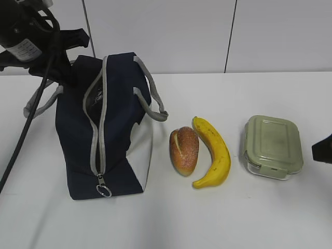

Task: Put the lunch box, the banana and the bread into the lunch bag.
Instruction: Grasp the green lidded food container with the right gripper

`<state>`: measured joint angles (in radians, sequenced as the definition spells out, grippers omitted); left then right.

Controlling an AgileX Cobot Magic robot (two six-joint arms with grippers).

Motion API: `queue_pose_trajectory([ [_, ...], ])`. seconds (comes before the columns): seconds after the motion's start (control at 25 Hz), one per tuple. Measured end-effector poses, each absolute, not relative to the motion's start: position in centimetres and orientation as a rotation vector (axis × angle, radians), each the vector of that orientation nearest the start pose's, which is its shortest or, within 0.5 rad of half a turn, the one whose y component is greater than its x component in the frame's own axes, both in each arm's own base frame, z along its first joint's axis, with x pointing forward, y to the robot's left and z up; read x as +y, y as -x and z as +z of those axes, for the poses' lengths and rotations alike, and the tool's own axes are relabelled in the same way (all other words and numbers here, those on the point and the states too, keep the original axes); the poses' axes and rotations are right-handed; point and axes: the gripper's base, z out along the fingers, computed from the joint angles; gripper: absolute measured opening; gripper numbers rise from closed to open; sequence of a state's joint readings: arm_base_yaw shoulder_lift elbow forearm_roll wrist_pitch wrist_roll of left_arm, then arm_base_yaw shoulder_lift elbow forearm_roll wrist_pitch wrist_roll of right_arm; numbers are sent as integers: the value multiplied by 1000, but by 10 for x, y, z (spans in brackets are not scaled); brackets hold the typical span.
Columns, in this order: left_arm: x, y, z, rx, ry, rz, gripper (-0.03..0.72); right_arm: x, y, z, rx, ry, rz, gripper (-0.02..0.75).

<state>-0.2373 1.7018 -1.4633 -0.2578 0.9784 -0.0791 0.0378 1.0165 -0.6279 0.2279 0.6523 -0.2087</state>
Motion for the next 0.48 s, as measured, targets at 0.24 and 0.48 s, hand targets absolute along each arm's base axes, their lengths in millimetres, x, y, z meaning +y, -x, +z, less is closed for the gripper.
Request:
queue_pose_trajectory([
  [0.24,-105,-351,302,2714,-84,-427,1,-6,-223,257,2451,-8,405,456],
  [0.48,-105,-351,302,2714,-83,-429,1,-17,-270,244,2488,16,670,457],
])
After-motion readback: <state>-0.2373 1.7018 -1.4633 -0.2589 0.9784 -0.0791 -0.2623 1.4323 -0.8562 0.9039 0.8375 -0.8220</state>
